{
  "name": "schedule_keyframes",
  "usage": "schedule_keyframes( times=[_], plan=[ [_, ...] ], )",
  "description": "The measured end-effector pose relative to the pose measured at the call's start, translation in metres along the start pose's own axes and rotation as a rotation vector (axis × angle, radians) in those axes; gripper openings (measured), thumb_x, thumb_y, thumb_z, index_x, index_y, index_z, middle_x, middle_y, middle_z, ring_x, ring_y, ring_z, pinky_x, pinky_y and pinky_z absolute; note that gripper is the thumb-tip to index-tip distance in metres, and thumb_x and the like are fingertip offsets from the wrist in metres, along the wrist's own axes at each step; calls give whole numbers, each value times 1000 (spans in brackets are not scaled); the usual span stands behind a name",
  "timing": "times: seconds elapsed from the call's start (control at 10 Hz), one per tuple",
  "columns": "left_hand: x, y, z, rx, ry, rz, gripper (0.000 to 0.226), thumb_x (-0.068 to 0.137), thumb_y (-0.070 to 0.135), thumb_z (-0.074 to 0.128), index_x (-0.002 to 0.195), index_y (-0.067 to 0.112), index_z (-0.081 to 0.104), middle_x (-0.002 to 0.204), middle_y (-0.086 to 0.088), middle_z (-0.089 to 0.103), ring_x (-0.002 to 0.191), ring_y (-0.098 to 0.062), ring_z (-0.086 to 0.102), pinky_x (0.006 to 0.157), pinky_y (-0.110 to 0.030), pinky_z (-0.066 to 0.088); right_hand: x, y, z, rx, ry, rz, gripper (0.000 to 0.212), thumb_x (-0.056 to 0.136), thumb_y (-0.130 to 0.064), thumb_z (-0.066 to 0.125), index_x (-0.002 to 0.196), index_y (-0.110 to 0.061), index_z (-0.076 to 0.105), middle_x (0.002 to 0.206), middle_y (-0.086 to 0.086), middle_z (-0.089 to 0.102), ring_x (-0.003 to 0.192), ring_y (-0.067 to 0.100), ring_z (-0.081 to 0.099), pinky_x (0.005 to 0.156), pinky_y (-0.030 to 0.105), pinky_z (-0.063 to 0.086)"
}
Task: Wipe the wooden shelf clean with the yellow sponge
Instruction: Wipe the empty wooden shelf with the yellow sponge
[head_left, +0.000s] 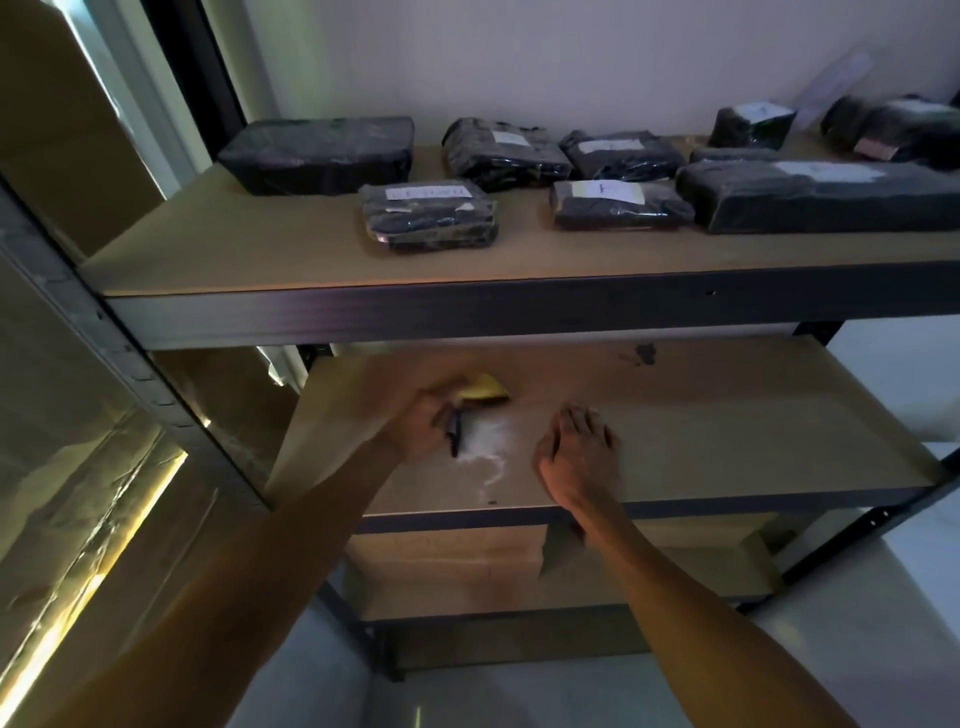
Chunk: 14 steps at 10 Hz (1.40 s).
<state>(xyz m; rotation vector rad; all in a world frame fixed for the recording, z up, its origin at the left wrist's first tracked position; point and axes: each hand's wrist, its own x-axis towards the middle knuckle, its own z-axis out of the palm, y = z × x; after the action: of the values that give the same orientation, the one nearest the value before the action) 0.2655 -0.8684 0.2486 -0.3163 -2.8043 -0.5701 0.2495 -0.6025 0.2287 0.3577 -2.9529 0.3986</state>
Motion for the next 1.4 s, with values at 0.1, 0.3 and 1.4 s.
schedule_keyframes(
  times=[0.1,0.3,1.4],
  plan=[
    [5,-21,-23,-39,191,-338,54,99,11,55,117,61,44,104,25,48,85,10,46,86,-10,32,0,0,1,-14,-9,5,54,92,-39,34,138,-11,45,145,10,45,133,32,39,108,46,32],
    [7,-59,-1,-378,272,-479,38,93,27,69,106,-9,68,103,-22,67,92,-36,66,82,-36,55,2,1,4,-30,-4,2,54,93,-40,33,139,-13,43,147,9,44,135,30,38,108,46,31],
    [-76,-16,2,175,107,-615,42,104,30,38,141,15,50,153,-11,42,142,-27,36,118,-38,25,82,-96,-15,290,-104,-760,26,89,-33,64,108,-16,66,101,10,71,95,30,65,81,34,46]
  ],
)
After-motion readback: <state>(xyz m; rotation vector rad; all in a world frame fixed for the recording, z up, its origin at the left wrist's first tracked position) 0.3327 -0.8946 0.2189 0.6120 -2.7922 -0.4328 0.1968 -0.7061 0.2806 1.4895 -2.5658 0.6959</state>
